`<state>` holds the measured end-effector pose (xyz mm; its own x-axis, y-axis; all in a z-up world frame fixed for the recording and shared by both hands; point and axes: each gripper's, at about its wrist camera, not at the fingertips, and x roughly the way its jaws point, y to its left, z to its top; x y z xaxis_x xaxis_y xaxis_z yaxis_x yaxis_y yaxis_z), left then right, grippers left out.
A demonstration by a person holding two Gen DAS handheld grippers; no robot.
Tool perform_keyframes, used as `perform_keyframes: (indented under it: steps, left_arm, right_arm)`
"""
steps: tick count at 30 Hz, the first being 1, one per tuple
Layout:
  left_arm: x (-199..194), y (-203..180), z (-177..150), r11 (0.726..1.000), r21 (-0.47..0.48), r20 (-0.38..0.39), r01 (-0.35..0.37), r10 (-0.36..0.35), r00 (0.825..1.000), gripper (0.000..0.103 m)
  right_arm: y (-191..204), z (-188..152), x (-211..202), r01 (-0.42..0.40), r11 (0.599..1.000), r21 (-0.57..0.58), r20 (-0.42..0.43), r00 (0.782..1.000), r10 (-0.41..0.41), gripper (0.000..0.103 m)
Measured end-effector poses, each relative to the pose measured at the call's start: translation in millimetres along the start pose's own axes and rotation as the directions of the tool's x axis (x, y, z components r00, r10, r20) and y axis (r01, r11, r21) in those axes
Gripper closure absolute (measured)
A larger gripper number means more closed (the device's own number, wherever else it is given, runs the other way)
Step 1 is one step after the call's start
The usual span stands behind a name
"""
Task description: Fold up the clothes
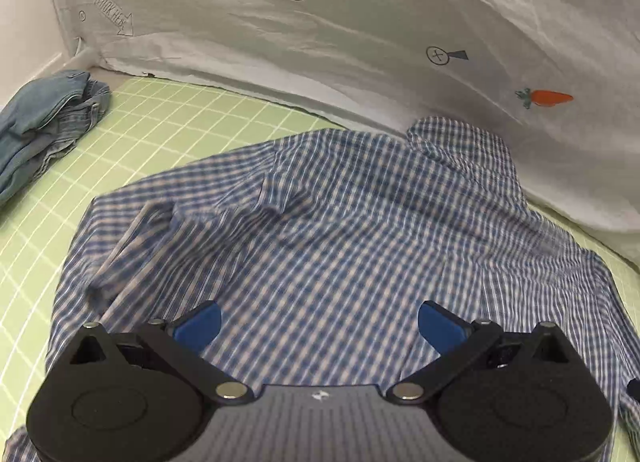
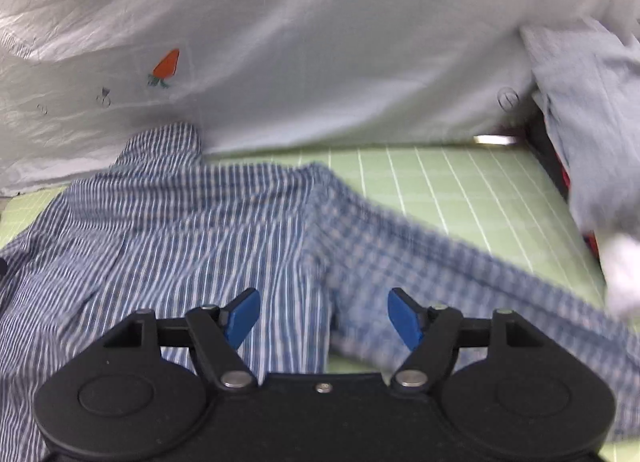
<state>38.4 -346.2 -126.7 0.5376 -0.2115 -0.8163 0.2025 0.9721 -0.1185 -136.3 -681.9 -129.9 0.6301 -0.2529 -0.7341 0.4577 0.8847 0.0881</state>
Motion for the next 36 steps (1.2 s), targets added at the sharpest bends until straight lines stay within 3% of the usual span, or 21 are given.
perform_keyframes:
  steps: [3, 8, 9, 10, 11, 17, 18, 20, 22, 23, 25, 29, 36]
  left_arm:
    - [-33.7, 10.5, -41.7, 0.999, 0.035, -0.028, 0.002, -0.001, 1.000, 0.000]
    - [-72.4, 29.0, -105.6, 1.000, 0.019, -0.080, -0.019, 0.020, 0.997, 0.000]
    - [-79.0, 33.0, -116.8, 1.000, 0.017, -0.088, -0.026, 0.027, 0.996, 0.000]
    - [-84.6, 36.4, -126.2, 0.999, 0.019, -0.093, -0.032, 0.033, 0.995, 0.000]
    - [-89.8, 40.0, -134.1, 0.999, 0.021, -0.095, -0.037, 0.038, 0.995, 0.000]
    - [-127.8, 74.4, -159.9, 0.996, -0.005, -0.063, -0.087, 0.087, 0.994, 0.000]
    - [-132.6, 82.3, -161.2, 0.995, -0.018, -0.058, -0.099, 0.098, 0.994, 0.000]
    - [-139.8, 98.4, -163.8, 0.992, -0.046, -0.049, -0.117, 0.115, 0.992, 0.000]
    - [-143.0, 114.8, -164.5, 0.989, -0.076, -0.049, -0.128, 0.124, 0.991, 0.000]
    - [-143.6, 124.1, -163.4, 0.987, -0.089, -0.051, -0.133, 0.128, 0.990, 0.000]
    - [-143.9, 140.4, -159.7, 0.984, -0.109, -0.051, -0.138, 0.133, 0.990, 0.000]
    - [-138.1, 170.1, -144.4, 0.983, -0.133, -0.046, -0.130, 0.125, 0.991, 0.000]
    - [-106.9, 219.0, -95.6, 0.983, -0.147, -0.044, -0.109, 0.103, 0.994, 0.000]
  right_arm:
    - [-3.5, -58.2, -23.4, -0.027, 0.999, 0.041, -0.139, 0.990, 0.033, 0.049]
    - [0.9, -116.0, -60.2, -0.034, 0.999, 0.010, -0.161, 0.986, 0.035, 0.058]
    - [1.1, -120.6, -63.6, -0.031, 1.000, 0.006, -0.159, 0.987, 0.031, 0.069]
    - [0.8, -125.1, -66.9, -0.025, 1.000, -0.001, -0.151, 0.988, 0.024, 0.090]
    - [0.4, -129.6, -70.3, -0.019, 1.000, -0.007, -0.144, 0.989, 0.018, 0.100]
    - [-5.5, -140.8, -80.2, 0.042, 0.999, -0.016, -0.109, 0.993, -0.043, 0.102]
    - [-3.8, -140.1, -81.2, 0.052, 0.998, -0.018, -0.115, 0.992, -0.054, 0.100]
    - [0.9, -139.5, -83.7, 0.077, 0.997, -0.008, -0.123, 0.989, -0.077, 0.086]
    - [7.1, -141.4, -88.1, 0.099, 0.995, 0.020, -0.118, 0.988, -0.096, 0.045]
    - [10.2, -142.5, -90.6, 0.107, 0.994, 0.034, -0.112, 0.988, -0.103, 0.039]
    - [21.1, -145.8, -94.8, 0.136, 0.989, 0.059, -0.103, 0.986, -0.129, 0.011]
    - [50.7, -153.8, -101.8, 0.158, 0.986, 0.046, -0.079, 0.985, -0.154, 0.001]
    - [100.0, -155.7, -90.9, 0.196, 0.979, 0.054, -0.080, 0.978, -0.192, 0.000]
